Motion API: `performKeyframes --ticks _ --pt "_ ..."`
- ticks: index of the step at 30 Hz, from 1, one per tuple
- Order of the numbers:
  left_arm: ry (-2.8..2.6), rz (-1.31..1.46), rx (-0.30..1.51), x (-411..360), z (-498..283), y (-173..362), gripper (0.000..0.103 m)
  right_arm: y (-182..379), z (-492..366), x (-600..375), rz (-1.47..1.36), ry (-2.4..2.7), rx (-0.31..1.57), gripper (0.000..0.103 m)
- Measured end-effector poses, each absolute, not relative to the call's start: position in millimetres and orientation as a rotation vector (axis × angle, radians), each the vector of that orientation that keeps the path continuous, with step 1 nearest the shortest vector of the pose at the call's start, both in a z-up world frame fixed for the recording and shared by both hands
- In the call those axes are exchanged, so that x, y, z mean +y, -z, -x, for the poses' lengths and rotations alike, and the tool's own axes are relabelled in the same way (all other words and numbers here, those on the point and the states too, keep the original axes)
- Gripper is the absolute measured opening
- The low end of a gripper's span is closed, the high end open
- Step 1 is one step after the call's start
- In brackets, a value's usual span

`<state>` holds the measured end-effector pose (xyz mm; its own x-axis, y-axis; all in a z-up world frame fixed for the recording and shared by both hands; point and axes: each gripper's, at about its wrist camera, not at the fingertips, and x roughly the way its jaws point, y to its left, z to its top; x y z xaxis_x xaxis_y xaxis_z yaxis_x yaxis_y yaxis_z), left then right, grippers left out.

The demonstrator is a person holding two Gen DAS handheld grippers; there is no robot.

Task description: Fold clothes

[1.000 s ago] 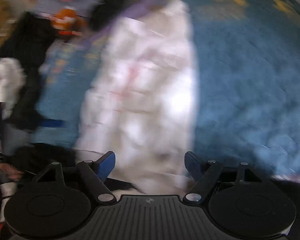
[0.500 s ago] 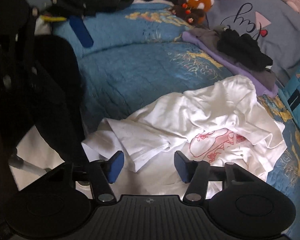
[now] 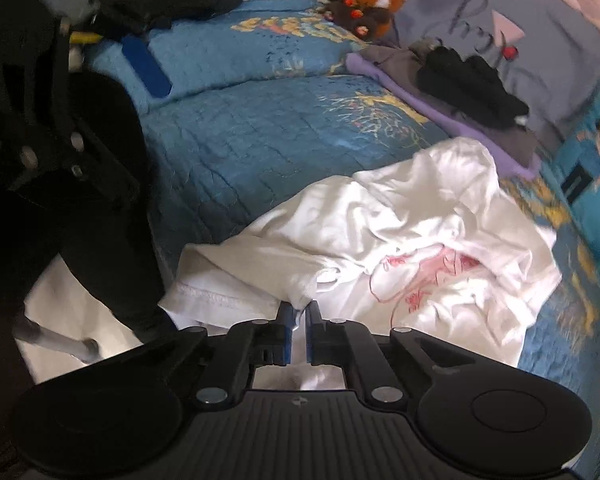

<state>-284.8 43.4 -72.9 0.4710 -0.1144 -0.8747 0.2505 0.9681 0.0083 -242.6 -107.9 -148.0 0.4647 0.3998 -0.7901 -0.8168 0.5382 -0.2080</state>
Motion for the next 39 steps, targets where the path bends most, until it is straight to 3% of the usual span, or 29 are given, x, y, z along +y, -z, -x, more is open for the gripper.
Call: performKeyframes --ticks 5,18,20,24,25,29,31,33,39 --pt "0.223 -0.147 1.043 42.1 287.5 68.9 0.102 127.1 245.4 -129.9 0.463 -0.823 0.832 0.001" --pt "0.231 -0.162 1.045 32.5 288.5 68.5 0.102 136.5 247.8 -163.5 0.394 -0.693 0.941 0.001" --pt "0.228 -0.168 1.048 31.1 287.4 69.4 0.102 132.2 252.8 -159.8 0.418 -0.725 0.883 0.008" --pt "0.226 -0.172 1.052 31.0 285.7 69.9 0.102 128.6 265.9 -137.9 0.583 -0.797 0.742 0.045" --pt "0.225 -0.172 1.051 31.2 285.9 69.4 0.102 130.2 267.3 -130.9 0.644 -0.802 0.711 0.046" --pt "0.221 -0.169 1.048 33.8 287.4 67.3 0.102 138.6 263.4 -109.8 0.786 -0.826 0.669 0.038" --pt "0.219 -0.166 1.049 35.4 287.8 67.2 0.102 146.0 260.3 -101.8 0.851 -0.836 0.679 0.024" --pt "0.216 -0.162 1.049 36.9 288.0 67.2 0.102 151.7 259.5 -97.7 0.896 -0.839 0.691 0.016" --pt "0.221 -0.153 1.052 37.8 288.4 69.6 0.102 151.1 259.7 -103.4 0.865 -0.836 0.722 0.008"
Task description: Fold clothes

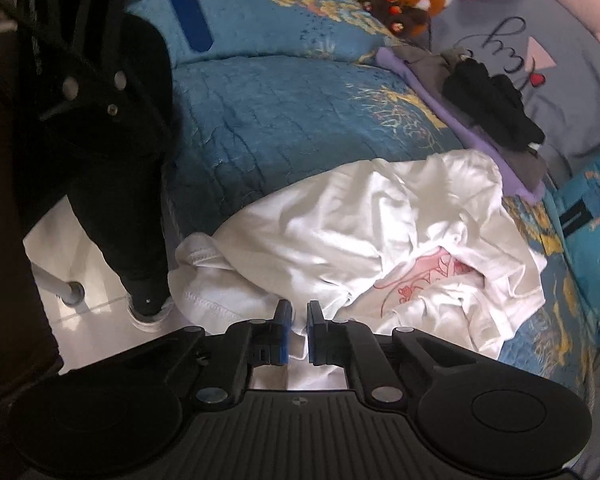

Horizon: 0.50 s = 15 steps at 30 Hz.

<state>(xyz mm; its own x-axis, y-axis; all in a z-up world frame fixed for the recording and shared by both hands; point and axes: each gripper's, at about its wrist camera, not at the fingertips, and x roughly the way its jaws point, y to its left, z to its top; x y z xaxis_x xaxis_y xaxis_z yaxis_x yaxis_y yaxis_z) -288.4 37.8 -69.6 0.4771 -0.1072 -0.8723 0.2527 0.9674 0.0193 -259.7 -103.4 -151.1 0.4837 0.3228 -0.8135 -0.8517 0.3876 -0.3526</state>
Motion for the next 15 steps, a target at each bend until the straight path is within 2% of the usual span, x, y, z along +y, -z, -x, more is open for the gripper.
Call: performKeyframes --ticks 5,7,11,14,15 --pt "0.233 -0.154 1.051 35.2 287.1 71.4 0.102 148.4 266.8 -107.7 0.904 -0.848 0.683 0.013" --pt "0.237 -0.154 1.05 33.6 287.0 71.4 0.102 151.3 267.3 -106.1 0.93 -0.847 0.675 0.02" --pt "0.246 -0.158 1.05 31.5 287.3 71.1 0.102 156.8 267.4 -100.5 0.962 -0.863 0.666 0.02" --pt "0.248 -0.159 1.052 31.6 286.7 71.5 0.102 160.6 266.7 -96.8 0.983 -0.867 0.667 0.015" --pt "0.247 -0.158 1.052 31.7 286.6 71.7 0.102 161.2 265.5 -96.5 0.98 -0.856 0.672 0.008"
